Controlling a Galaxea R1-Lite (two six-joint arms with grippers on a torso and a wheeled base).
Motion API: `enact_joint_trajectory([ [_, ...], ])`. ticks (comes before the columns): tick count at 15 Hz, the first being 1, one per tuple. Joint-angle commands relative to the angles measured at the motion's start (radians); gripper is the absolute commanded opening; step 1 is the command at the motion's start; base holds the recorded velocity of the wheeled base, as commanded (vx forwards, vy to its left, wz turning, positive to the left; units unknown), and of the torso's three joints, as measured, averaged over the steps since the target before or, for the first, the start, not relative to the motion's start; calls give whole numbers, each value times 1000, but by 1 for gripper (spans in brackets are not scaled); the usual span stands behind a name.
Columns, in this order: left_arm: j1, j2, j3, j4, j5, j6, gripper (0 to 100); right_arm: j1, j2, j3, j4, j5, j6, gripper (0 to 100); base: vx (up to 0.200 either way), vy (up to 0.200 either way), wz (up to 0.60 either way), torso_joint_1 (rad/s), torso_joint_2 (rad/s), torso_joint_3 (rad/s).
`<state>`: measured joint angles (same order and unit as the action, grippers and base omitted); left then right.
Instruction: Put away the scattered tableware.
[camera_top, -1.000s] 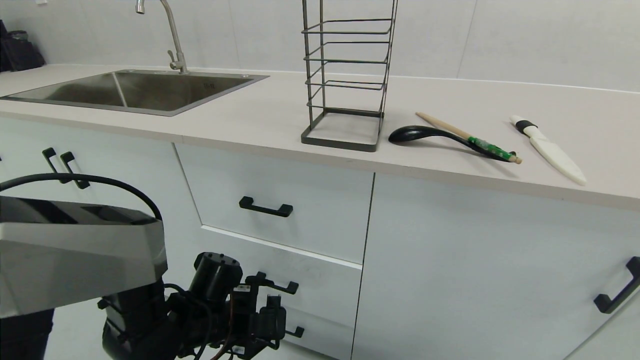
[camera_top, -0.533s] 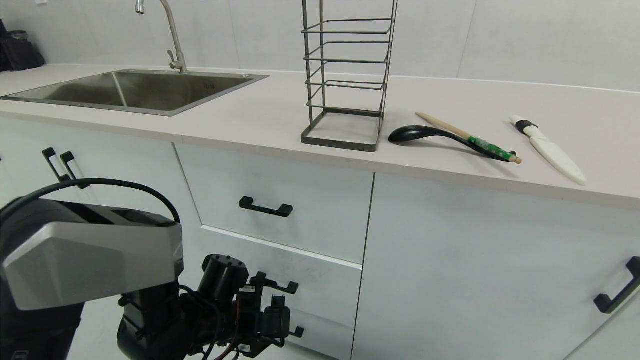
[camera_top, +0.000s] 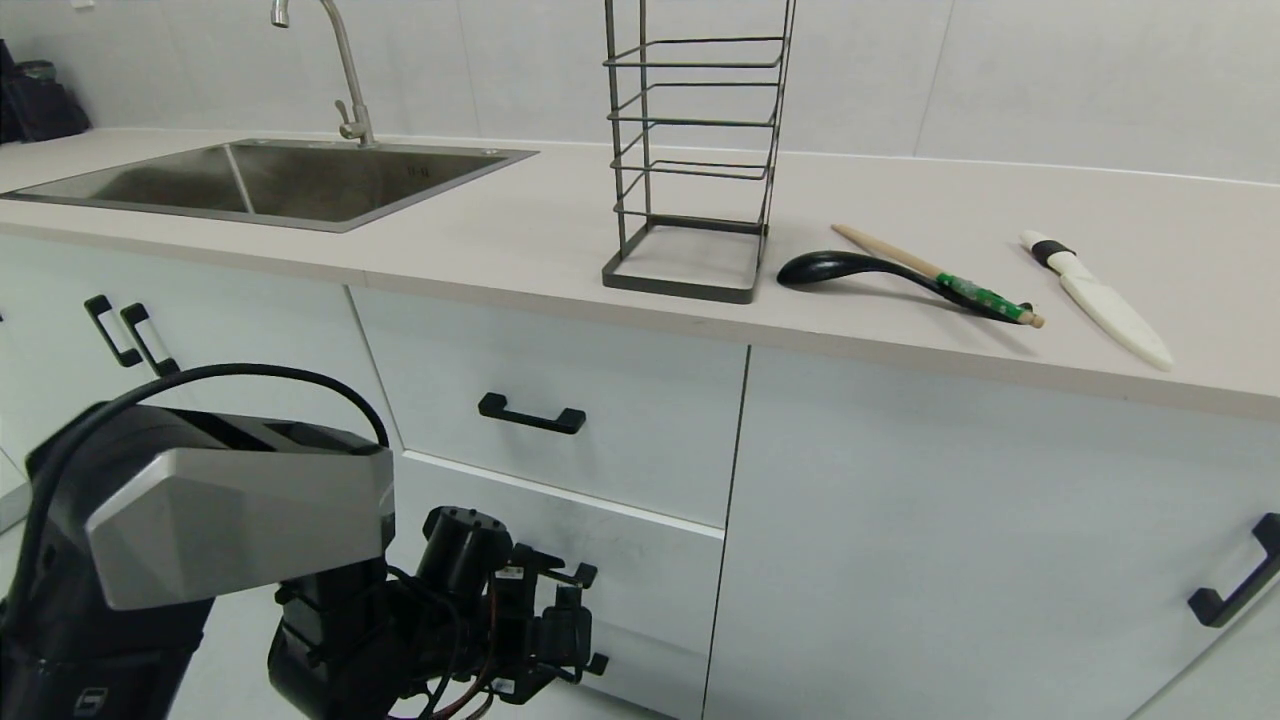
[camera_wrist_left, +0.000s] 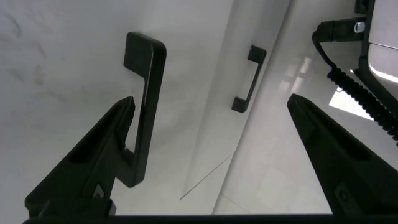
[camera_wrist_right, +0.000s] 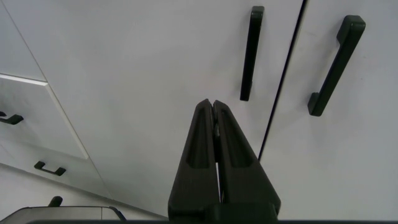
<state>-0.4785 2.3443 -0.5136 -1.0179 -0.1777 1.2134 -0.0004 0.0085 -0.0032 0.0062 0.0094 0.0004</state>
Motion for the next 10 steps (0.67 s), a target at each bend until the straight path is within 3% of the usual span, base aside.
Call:
enact_joint_trajectory([
  [1,0,7,-3,-1,0,0,100,0,1,0,0,0,0,0,0,0,0,0,0,0],
  [5,5,52,-60,1,-2,0,100,0,1,0,0,1,0,0,0,0,0,0,0,0],
  [10,0,56,-20,10,-5,0,100,0,1,0,0,0,0,0,0,0,0,0,0,0],
])
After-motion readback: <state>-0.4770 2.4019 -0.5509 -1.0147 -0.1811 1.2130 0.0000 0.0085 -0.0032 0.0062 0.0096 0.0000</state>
